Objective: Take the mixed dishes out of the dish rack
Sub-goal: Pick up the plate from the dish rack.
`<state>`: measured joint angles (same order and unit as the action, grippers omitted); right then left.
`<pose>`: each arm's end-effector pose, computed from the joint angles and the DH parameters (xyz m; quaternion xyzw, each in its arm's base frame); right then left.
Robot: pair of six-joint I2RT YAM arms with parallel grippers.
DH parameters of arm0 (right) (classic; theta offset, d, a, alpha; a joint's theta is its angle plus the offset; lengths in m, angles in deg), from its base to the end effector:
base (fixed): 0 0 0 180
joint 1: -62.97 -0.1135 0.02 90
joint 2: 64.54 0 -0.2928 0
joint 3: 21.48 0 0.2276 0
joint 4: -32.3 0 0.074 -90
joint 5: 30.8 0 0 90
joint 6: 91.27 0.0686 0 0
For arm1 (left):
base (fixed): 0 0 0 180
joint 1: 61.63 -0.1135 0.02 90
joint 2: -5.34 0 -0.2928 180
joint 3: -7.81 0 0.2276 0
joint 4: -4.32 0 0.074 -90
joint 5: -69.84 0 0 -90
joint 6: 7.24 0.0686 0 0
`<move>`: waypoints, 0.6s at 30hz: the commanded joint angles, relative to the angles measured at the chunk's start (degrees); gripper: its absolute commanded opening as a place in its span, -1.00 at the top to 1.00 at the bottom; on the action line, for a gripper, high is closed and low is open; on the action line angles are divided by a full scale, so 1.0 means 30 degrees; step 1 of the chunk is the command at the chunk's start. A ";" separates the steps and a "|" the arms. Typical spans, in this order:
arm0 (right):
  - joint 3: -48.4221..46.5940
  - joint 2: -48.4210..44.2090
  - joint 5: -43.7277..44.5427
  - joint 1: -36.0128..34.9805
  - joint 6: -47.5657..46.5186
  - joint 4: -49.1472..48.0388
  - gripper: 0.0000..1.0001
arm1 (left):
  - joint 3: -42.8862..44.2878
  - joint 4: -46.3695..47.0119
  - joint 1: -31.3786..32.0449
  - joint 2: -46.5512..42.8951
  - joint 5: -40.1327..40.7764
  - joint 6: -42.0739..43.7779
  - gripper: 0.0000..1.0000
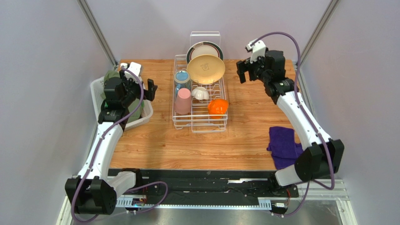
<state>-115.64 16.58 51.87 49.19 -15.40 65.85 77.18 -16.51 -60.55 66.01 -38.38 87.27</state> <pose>0.3180 0.0870 0.4044 -0.2331 0.7870 0.0508 0.5689 0.2372 -0.0259 0.3740 0.1368 0.7623 -0.1045 0.6239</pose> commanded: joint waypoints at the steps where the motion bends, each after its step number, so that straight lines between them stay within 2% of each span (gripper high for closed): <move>1: -0.2301 0.2019 0.0482 -0.0357 -0.2319 -0.0694 -0.83 | 0.0957 0.0379 -0.0097 0.0579 -0.0695 0.0926 -0.98; 5: -0.3035 0.3689 -0.0424 -0.0504 -0.3287 -0.3060 -0.79 | 0.0109 0.1787 -0.0068 0.0434 -0.0987 0.1161 -0.98; 7: -0.3472 0.4626 -0.1215 -0.0533 -0.3581 -0.3799 -0.78 | -0.0711 0.3624 -0.0068 0.0229 -0.1251 0.1074 -0.98; 13: -0.6983 0.8341 -0.2798 -0.0622 -0.3931 -0.3363 -0.63 | -0.1271 0.4542 -0.0097 0.0432 -0.2451 0.1454 -0.98; 18: -0.8425 1.0368 -0.3969 -0.0738 -0.4694 -0.3684 -0.53 | -0.1504 0.4601 -0.0097 0.0696 -0.3739 0.2272 -0.98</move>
<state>-136.60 44.32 44.33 47.57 -26.33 58.09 73.27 -6.82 -60.55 67.76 -44.59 90.73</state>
